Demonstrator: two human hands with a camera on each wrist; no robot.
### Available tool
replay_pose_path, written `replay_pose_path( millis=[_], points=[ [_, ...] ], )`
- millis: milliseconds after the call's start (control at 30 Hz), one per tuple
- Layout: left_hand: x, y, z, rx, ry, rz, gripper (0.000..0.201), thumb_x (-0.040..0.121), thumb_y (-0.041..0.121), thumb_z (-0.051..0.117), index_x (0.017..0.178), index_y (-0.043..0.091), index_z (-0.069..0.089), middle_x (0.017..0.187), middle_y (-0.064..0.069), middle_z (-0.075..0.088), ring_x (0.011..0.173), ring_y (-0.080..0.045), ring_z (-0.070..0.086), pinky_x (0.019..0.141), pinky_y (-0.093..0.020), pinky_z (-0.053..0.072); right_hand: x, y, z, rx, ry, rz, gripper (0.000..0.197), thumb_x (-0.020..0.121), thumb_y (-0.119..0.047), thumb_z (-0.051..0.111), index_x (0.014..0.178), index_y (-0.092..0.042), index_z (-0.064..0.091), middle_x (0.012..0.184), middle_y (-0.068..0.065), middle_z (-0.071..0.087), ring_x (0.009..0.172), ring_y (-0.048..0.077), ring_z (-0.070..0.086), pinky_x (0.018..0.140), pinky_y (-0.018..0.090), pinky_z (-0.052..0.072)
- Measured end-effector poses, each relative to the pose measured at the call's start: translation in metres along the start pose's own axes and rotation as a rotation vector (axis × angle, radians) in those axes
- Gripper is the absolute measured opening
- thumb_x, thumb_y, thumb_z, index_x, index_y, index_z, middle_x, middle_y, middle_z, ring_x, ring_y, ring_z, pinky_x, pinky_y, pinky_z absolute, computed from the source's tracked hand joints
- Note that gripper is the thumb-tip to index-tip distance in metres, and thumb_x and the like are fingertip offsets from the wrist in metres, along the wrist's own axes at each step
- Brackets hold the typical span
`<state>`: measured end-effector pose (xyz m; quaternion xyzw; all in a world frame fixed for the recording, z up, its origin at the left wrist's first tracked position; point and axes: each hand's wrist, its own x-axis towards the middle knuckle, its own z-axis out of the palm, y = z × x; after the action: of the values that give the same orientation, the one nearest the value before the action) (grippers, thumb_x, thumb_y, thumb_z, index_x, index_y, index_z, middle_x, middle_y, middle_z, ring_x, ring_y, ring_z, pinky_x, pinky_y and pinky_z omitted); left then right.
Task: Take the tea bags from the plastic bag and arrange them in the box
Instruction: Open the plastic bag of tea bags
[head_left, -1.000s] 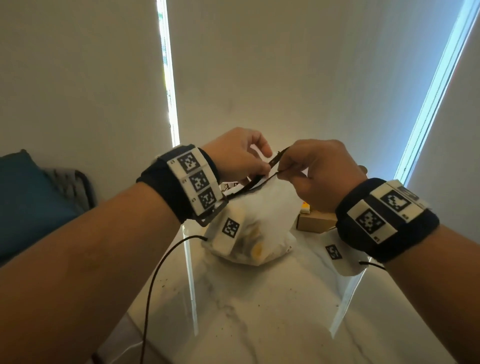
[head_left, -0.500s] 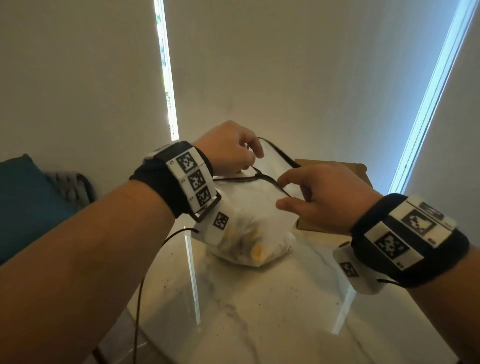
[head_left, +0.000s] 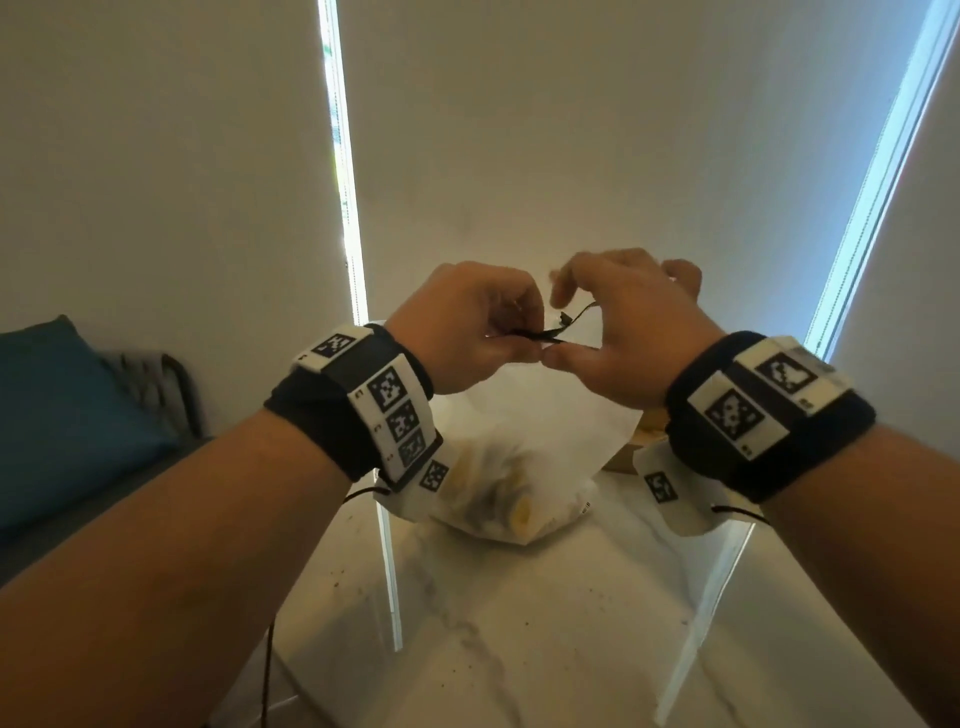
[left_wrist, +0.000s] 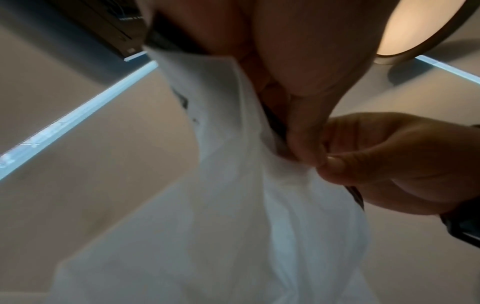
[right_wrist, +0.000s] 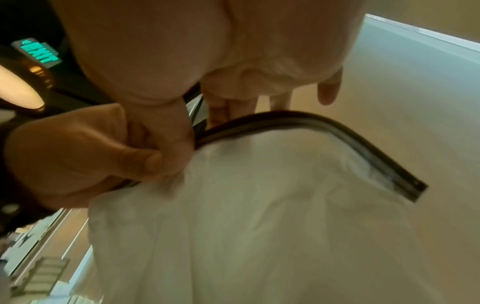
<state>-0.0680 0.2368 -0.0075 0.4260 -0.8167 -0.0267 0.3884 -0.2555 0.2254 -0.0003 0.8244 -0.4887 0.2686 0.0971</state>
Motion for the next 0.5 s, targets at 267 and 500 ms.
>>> replay_pose_path(
  millis=[267,500],
  points=[
    [-0.006,-0.014,-0.001,0.061,0.092,-0.074,0.01,0.084,0.02,0.077,0.081,0.026,0.069,0.073,0.011,0.071,0.069,-0.004,0.068,0.071,-0.022,0.058,0.011,0.008,0.006,0.188,-0.002,0.019,0.018,0.086,-0.038,0.075,0.075,-0.028,0.065,0.079,-0.013,0.067,0.096,0.017,0.058,0.099,0.038,0.031],
    [0.002,-0.006,0.004,0.087,0.115,-0.071,0.004,0.088,0.024,0.072,0.086,0.022,0.075,0.068,0.017,0.066,0.062,0.002,0.062,0.061,-0.005,0.043,0.013,0.008,0.006,0.27,0.032,-0.039,0.018,0.085,-0.032,0.077,0.073,-0.028,0.065,0.07,-0.016,0.065,0.084,0.014,0.061,0.099,0.053,0.045]
  ],
)
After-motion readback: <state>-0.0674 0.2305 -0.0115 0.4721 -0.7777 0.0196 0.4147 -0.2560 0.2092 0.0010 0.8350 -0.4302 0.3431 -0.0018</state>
